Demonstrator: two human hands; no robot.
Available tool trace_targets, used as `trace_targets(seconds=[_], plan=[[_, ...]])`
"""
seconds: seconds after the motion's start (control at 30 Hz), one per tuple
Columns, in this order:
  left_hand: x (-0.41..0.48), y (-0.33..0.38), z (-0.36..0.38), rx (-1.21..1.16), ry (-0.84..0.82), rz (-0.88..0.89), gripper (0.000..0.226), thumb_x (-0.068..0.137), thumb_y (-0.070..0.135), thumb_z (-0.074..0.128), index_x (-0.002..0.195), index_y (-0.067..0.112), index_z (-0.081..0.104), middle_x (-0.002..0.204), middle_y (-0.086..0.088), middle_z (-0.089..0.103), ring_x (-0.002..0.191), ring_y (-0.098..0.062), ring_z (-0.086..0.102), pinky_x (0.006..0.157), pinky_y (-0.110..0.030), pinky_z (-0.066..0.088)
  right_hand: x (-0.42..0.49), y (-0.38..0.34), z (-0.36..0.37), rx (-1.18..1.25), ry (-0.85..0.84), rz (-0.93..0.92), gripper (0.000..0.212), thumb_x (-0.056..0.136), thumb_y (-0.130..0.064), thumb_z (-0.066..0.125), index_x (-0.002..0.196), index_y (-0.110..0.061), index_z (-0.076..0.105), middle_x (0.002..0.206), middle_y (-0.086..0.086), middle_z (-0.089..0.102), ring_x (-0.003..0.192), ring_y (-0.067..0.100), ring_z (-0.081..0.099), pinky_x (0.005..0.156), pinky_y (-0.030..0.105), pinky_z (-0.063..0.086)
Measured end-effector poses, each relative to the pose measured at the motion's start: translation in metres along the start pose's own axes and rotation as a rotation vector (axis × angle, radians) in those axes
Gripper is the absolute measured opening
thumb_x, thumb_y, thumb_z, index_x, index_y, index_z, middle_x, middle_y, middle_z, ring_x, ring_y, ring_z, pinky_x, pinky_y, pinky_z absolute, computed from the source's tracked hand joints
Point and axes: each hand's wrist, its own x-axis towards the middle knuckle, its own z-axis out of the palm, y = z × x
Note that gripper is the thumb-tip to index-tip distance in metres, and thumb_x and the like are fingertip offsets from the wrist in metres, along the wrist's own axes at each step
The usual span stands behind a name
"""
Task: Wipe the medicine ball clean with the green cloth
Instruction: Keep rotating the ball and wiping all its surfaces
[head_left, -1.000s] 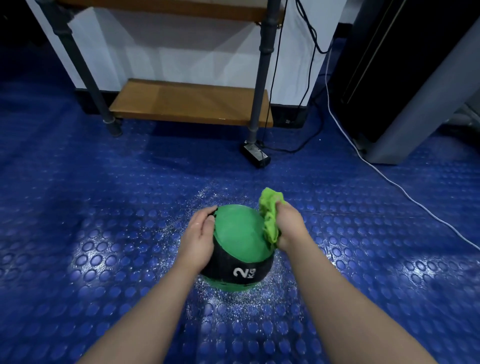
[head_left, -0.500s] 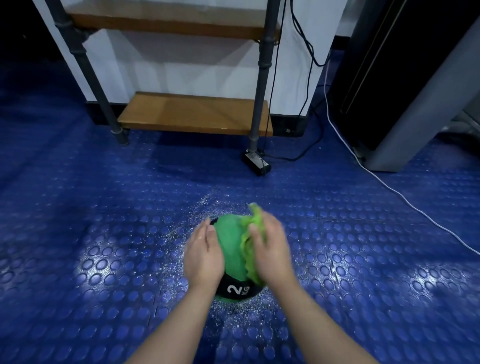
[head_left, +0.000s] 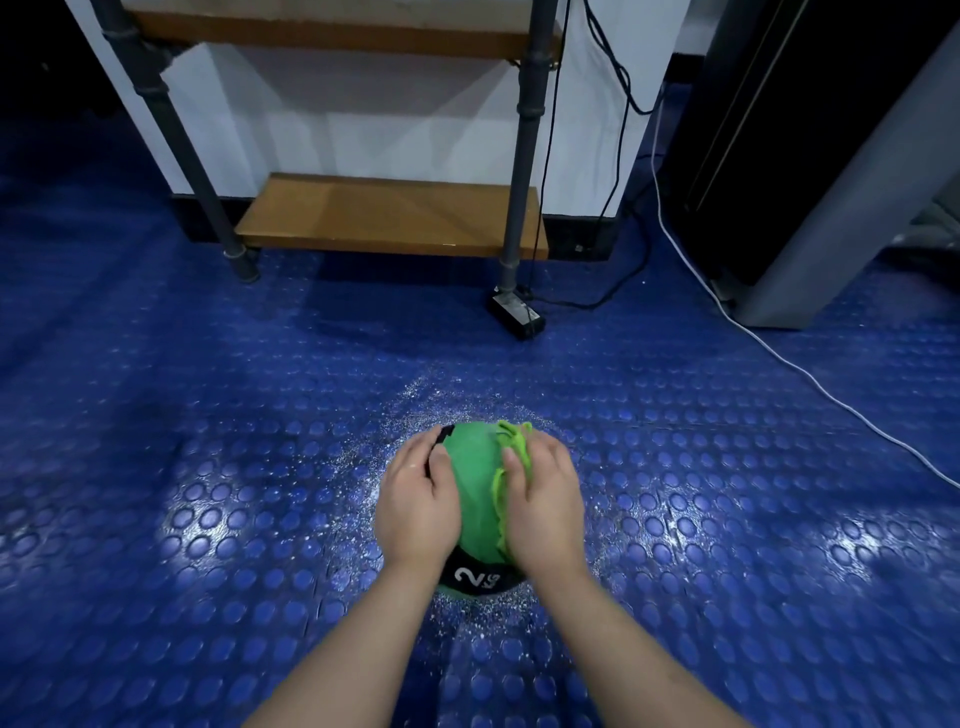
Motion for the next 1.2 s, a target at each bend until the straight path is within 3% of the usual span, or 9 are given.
trace_targets(seconds=[0.17,0.43,0.5,0.63,0.73,0.83,1.03,1.1,1.2], plan=[[0.008,0.002,0.001,0.033,-0.032,0.024,0.047,0.094,0.039,0.032,0.129,0.026,0.061,0.137,0.010,0.057,0.125,-0.015,0.051,0.102,-0.035,0.043,0.008,0.001,0.002,-0.050,-0.024,-0.102,0.042,0.098,-0.036,0.038,0.133,-0.017,0.053,0.135,0.002,0.048,0.124,0.016,0.043,0.103,0.019,0.027],[0.006,0.004,0.004,0.000,-0.052,0.115,0.050,0.091,0.040,0.033,0.129,0.025,0.062,0.134,0.009,0.058,0.124,-0.014,0.051,0.102,-0.037,0.044,0.054,0.008,-0.012,0.061,-0.160,0.337,0.034,0.100,-0.038,0.037,0.107,-0.014,0.059,0.104,0.008,0.063,0.094,0.026,0.057,0.079,0.035,0.045],[0.005,0.002,0.003,-0.006,-0.031,0.100,0.049,0.091,0.039,0.033,0.127,0.027,0.063,0.133,0.011,0.059,0.122,-0.013,0.052,0.099,-0.037,0.046,0.048,0.005,-0.008,-0.030,-0.111,0.272,0.033,0.100,-0.037,0.037,0.108,-0.014,0.060,0.109,0.008,0.062,0.095,0.024,0.055,0.077,0.032,0.042],[0.013,0.001,-0.002,0.002,-0.039,0.026,0.040,0.099,0.032,0.034,0.126,0.029,0.063,0.134,0.011,0.057,0.120,-0.014,0.053,0.094,-0.035,0.046,0.006,-0.007,0.009,-0.050,0.012,-0.079,0.045,0.097,-0.040,0.035,0.132,-0.019,0.054,0.137,-0.001,0.049,0.126,0.014,0.041,0.104,0.019,0.026],[0.013,-0.003,-0.005,-0.048,-0.073,0.090,0.043,0.096,0.036,0.035,0.126,0.027,0.063,0.132,0.011,0.059,0.121,-0.014,0.053,0.099,-0.034,0.044,-0.002,0.002,0.007,0.000,0.006,-0.119,0.053,0.094,-0.048,0.029,0.135,-0.022,0.051,0.140,-0.007,0.045,0.129,0.006,0.037,0.109,0.018,0.024],[0.007,-0.010,-0.005,-0.076,-0.069,0.144,0.051,0.092,0.043,0.032,0.127,0.024,0.063,0.130,0.011,0.059,0.121,-0.013,0.052,0.103,-0.037,0.043,0.005,0.016,-0.004,0.111,-0.056,-0.146,0.043,0.096,-0.040,0.038,0.132,-0.022,0.054,0.134,-0.010,0.051,0.125,0.001,0.042,0.109,0.019,0.030],[0.002,-0.007,-0.005,-0.078,-0.079,0.161,0.047,0.093,0.037,0.035,0.128,0.021,0.062,0.130,0.011,0.058,0.121,-0.011,0.051,0.105,-0.038,0.041,0.012,0.023,-0.013,0.203,-0.113,-0.119,0.029,0.098,-0.029,0.046,0.125,-0.028,0.058,0.120,-0.019,0.054,0.114,-0.012,0.044,0.094,-0.001,0.026],[0.002,-0.007,-0.005,-0.072,-0.081,0.156,0.048,0.093,0.038,0.034,0.128,0.022,0.062,0.131,0.010,0.058,0.122,-0.012,0.051,0.105,-0.040,0.041,0.016,0.025,-0.012,0.239,-0.121,-0.054,0.027,0.098,-0.030,0.045,0.121,-0.028,0.060,0.116,-0.018,0.056,0.111,-0.009,0.046,0.093,0.003,0.031],[-0.001,-0.006,-0.006,-0.093,-0.074,0.166,0.046,0.094,0.036,0.035,0.128,0.021,0.062,0.130,0.011,0.058,0.121,-0.010,0.051,0.106,-0.039,0.041,0.025,0.023,-0.010,0.280,-0.095,0.123,0.023,0.098,-0.035,0.044,0.097,-0.025,0.064,0.099,-0.006,0.063,0.095,0.010,0.058,0.084,0.028,0.047]])
